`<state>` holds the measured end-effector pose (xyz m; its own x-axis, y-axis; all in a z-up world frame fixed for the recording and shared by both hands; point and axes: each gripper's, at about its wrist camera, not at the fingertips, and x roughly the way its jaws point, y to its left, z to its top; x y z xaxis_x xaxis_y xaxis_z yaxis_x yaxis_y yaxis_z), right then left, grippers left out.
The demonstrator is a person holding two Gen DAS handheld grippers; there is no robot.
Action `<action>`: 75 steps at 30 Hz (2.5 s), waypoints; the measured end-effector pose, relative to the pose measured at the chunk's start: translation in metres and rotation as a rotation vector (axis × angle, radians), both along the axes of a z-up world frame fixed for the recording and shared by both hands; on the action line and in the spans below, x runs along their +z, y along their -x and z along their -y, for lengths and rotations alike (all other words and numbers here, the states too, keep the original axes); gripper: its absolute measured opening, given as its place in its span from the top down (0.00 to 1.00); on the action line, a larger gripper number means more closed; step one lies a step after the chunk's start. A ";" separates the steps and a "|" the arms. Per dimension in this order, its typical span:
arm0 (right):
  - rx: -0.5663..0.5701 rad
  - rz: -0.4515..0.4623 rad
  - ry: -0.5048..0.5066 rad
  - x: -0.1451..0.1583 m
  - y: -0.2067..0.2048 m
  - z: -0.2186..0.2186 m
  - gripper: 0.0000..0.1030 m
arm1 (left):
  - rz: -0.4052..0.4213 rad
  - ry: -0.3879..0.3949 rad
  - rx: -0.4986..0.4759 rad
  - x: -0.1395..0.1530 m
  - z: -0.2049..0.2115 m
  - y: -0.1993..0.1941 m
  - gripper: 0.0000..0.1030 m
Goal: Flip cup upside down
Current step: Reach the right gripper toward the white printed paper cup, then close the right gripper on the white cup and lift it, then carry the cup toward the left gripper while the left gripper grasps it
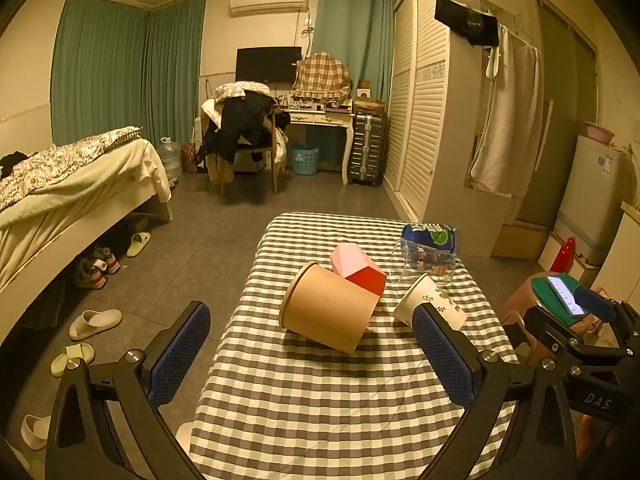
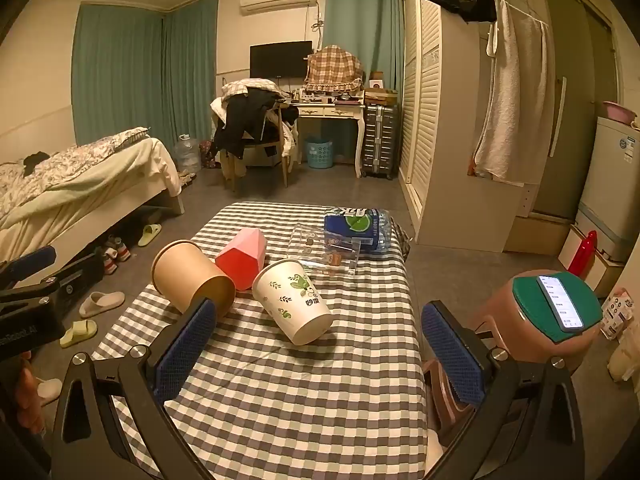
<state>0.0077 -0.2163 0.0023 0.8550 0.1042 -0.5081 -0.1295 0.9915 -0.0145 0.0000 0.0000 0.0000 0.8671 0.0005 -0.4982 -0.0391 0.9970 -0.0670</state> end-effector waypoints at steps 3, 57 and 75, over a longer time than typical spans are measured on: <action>0.005 0.001 -0.003 0.001 0.001 0.000 0.00 | -0.001 -0.004 0.001 0.000 0.000 0.000 0.00; 0.113 -0.330 0.095 -0.078 -0.109 -0.026 0.40 | -0.143 0.026 0.031 -0.057 -0.030 -0.058 0.00; 0.000 -0.426 -0.035 -0.096 -0.016 -0.065 0.40 | -0.091 0.022 0.090 -0.051 -0.064 -0.006 0.00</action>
